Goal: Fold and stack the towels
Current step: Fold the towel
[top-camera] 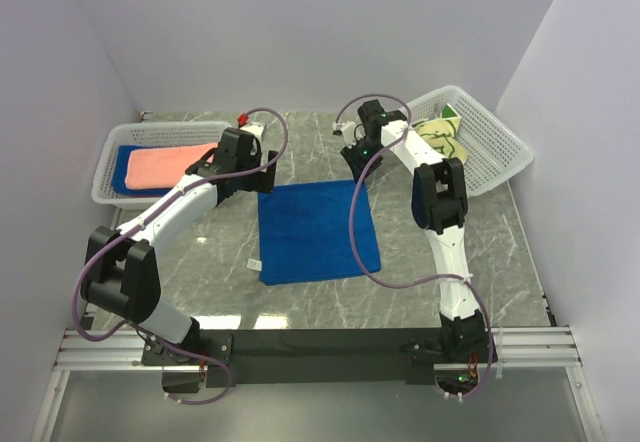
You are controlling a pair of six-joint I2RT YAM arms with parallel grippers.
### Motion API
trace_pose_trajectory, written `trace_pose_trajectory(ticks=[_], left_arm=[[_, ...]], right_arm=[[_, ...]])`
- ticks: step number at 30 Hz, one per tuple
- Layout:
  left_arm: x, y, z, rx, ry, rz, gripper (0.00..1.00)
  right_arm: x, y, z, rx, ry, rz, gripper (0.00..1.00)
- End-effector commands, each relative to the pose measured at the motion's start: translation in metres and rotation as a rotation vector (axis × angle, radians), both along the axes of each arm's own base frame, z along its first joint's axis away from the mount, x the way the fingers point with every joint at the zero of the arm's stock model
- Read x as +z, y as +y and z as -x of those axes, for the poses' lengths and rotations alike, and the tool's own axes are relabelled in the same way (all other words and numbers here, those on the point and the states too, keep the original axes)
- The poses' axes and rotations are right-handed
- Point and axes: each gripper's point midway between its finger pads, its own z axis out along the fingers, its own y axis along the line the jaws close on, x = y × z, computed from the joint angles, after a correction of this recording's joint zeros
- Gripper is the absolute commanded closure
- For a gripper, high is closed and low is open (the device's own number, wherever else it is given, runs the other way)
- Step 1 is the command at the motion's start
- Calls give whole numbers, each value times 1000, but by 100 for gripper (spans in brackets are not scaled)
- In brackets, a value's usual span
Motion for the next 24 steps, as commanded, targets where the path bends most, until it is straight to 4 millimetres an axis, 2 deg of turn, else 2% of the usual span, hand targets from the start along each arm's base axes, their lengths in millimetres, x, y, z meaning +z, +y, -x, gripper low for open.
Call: trace_pose_trajectory(ticks=[1,5,7,10,11,14,18,19,20,22,24], left_arm=[[7,-1,-6,-6,-44,-11,1],[3,-1,-6,-8,-42,-29,1],[1,-2,-7,-8,-38,-28,1],[-4,-1,-14,-2,-31,-53,2],[-7,-1,-20,2,-27,-65,2],[-15,2,-34,2,4,-111,4],[-32,-2,-50,-47,55,-162,11],[-46,-1,-52,-52,89,-173,16],[-46,-4,-58,-60,89,-166,20],[-54,-2,-64,-59,113,-158,31],[-63,-8,-69,-88,147,-132,39]], right_arm=[[1,2,0,4,-5,29,63],[-11,-4,7,-1,25,74,65],[-14,-8,9,-6,33,91,69],[-14,-8,11,-4,23,90,80],[-12,-10,10,-6,13,93,88],[-5,-13,7,-8,-8,110,98],[-2,-20,5,-10,-36,140,100],[-2,-20,4,-10,-44,141,100],[-1,-20,6,-10,-45,139,100],[-1,-19,7,-10,-44,133,100],[0,-19,9,-9,-44,129,100]])
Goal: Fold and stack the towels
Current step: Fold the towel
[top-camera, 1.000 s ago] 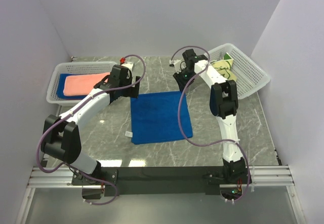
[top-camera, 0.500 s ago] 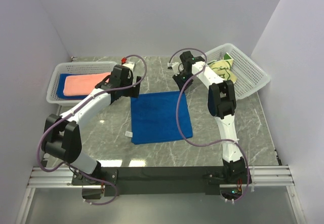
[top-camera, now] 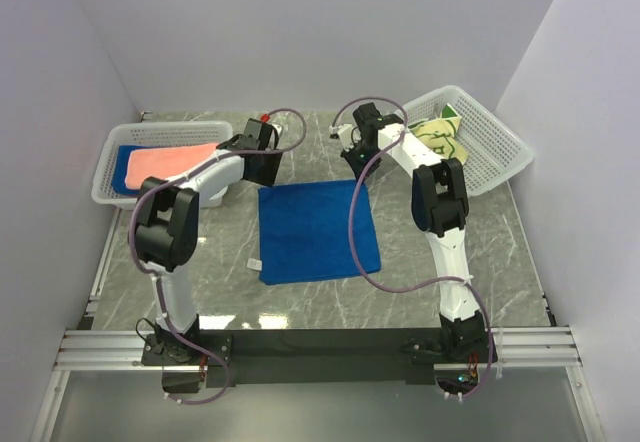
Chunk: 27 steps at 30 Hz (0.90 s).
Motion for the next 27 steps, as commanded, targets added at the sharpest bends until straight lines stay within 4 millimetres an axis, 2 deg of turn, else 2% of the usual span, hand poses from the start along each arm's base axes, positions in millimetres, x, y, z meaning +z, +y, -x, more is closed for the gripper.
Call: trace_pose_trajectory(ticks=[1,8,12,21,27], left_arm=[[1,-6,-12,-52,27,31,41],[-16,-7,-10,-62,85,40,47],[-23,-9,-11,-66,103,46,57],[-42,-9,-12,-52,139,41,55],[-72,1,-2,-22,219,37,56]], right_arm=[[4,-15,5,-7,-11,58,100],[2,-18,7,-12,-8,71,100],[3,-16,6,-14,-9,63,100],[1,-13,9,-9,-3,58,100],[-1,-14,12,-12,3,64,100]])
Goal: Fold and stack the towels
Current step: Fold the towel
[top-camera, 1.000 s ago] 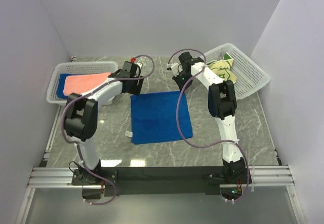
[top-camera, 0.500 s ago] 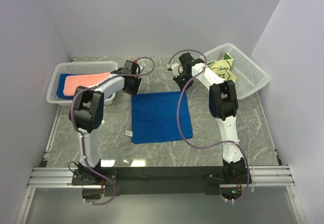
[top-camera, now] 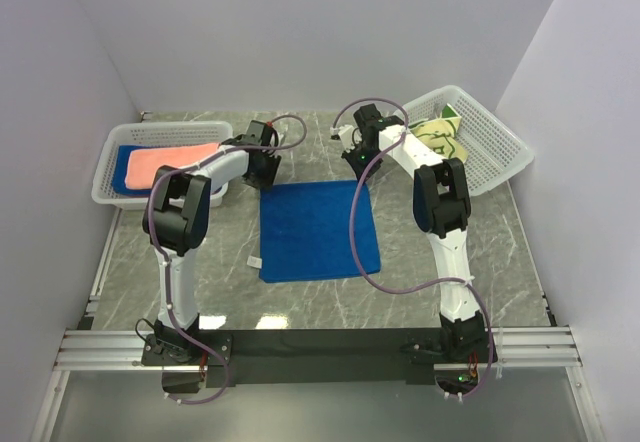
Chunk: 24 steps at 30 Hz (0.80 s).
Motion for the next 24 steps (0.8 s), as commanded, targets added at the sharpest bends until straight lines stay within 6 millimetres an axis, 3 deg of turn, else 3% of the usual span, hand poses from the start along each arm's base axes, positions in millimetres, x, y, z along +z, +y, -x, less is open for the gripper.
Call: trace_pose_trajectory(ticks=[1,8,14,16,22,24], left_arm=[[-27,8,5,28,74,4,56],[-53,9,19,42,186,78,64],[-54,13,18,63,226,143,71],[-54,14,18,60,225,148,78],[-33,11,9,36,171,163,99],[-23,12,4,25,136,159,99]], right_arm=[[-1,-11,9,-12,15,50,100],[0,-11,13,-8,18,49,100],[1,-12,15,-5,18,54,100],[1,-12,15,-5,16,55,100],[15,-12,4,-17,-33,53,100],[25,-11,-1,-27,-66,48,100]])
